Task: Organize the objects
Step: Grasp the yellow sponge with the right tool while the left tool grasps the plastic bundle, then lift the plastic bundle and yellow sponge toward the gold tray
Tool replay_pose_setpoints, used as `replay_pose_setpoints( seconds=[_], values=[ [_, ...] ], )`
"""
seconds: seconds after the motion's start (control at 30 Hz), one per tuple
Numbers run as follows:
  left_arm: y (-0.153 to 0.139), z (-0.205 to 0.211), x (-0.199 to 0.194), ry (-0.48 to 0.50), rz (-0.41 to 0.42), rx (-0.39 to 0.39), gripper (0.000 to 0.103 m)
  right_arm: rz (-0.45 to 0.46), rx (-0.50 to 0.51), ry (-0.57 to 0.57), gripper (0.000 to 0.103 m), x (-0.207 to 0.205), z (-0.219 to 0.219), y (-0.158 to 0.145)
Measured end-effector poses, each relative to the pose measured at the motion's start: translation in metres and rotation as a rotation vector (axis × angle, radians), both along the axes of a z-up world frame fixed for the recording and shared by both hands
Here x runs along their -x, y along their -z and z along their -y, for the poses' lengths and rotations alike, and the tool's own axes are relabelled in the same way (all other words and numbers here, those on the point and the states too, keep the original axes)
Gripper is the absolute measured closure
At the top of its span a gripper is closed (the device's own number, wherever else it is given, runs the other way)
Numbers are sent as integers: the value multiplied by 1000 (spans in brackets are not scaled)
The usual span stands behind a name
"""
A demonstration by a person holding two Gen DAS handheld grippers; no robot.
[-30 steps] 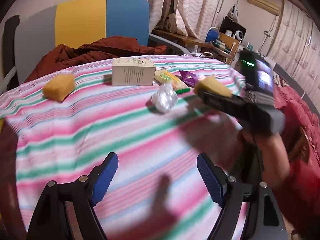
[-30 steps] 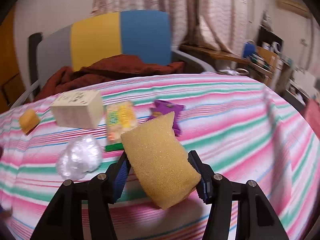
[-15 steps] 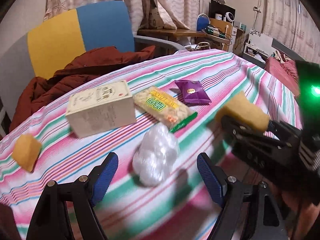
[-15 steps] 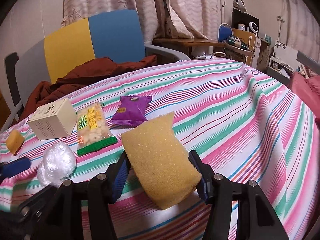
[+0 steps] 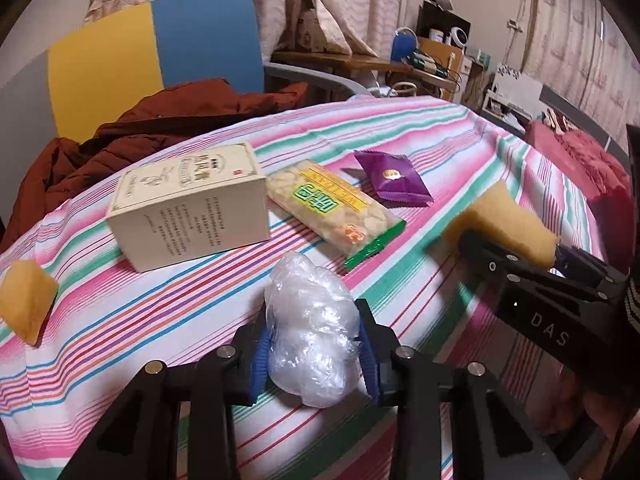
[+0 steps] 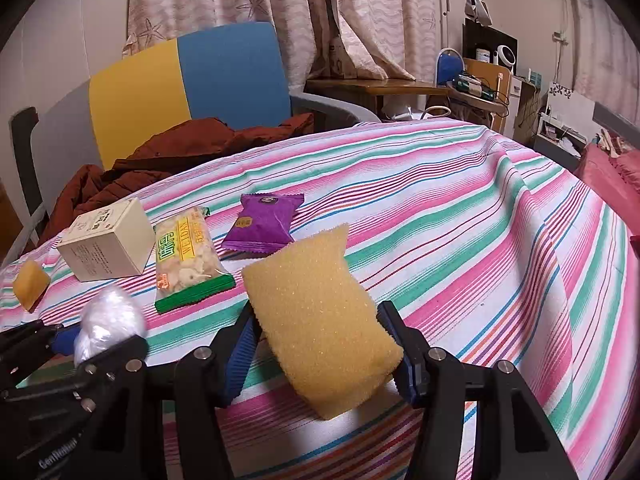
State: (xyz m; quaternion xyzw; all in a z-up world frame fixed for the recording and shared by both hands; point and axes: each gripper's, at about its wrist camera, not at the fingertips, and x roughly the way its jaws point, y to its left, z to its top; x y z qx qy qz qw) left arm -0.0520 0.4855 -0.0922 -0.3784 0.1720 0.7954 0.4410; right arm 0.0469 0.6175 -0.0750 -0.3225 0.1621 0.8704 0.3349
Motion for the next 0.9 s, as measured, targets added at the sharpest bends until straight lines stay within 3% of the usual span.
replay_pose_setpoints(
  seconds=[0.47, 0.9],
  values=[
    [-11, 35, -22, -37, -102, -51, 66, 28, -36, -4, 44, 4, 5, -1],
    [-8, 95, -16, -180, -27, -118, 66, 65, -170, -62, 44, 11, 35, -11]
  ],
)
